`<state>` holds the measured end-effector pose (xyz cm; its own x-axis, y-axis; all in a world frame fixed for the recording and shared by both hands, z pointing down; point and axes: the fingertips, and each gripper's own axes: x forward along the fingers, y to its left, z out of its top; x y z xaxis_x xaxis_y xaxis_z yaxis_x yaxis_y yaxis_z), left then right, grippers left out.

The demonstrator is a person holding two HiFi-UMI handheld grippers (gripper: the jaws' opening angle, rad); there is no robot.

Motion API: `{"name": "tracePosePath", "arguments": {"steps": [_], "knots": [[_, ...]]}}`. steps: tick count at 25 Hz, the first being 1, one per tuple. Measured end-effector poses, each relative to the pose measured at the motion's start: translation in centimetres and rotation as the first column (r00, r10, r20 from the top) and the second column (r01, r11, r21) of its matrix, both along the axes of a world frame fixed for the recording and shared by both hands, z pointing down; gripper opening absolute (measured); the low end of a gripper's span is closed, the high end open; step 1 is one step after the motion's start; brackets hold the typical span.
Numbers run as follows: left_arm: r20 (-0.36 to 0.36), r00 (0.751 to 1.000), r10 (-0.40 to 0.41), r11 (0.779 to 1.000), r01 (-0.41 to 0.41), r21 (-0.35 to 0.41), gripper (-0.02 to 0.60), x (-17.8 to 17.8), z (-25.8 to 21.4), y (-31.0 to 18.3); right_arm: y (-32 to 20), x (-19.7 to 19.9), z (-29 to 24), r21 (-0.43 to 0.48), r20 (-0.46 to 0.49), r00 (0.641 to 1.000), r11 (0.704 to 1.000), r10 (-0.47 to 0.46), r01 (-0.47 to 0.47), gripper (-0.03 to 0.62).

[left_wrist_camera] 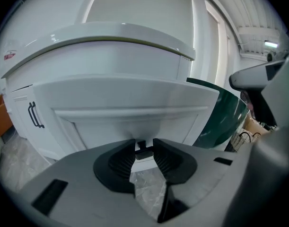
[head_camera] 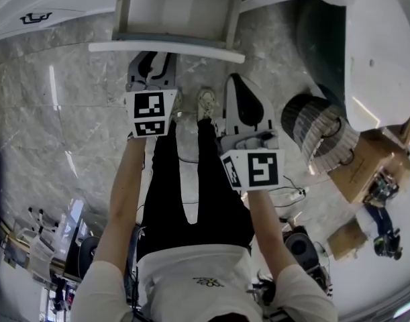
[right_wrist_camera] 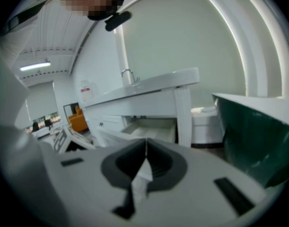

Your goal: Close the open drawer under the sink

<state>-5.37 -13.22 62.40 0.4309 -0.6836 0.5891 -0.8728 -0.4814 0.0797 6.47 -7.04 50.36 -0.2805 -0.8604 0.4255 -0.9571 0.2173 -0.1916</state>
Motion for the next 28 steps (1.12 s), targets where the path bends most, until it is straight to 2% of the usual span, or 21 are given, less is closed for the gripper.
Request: {"name": "tracePosePath", "arguments": {"steps": [5,16,23,28], "knots": [[0.027,1.000,-0.015,1.000,0.015,0.010,0.137,0.1,-0.2,-0.8,-0.4,-0.6,0.5,0.002,-0.005,1.000,1.000,-0.029,0.029,0.029],[0.009,1.000,-0.002,0.999,0.002,0.038,0.138,1.0,-0.3,-5.0,-0.1,-1.7,1.5,-0.019,0.020,0.999,1.000,-0.025,0.025,0.029],[0.019,1.000,-0.010,0.999,0.010,0.042,0.138,1.5,0.0,-7.8,-1.2,0.0,1.3,-0.007,0.032,0.999,0.999,0.041,-0.041,0.029],[0.022,1.000,-0.013,0.998,0.011,0.055,0.138,2.3,-0.1,-10.6,-1.3,0.5,1.6,-0.013,0.028,0.998,0.999,0.048,-0.048,0.029]]}}
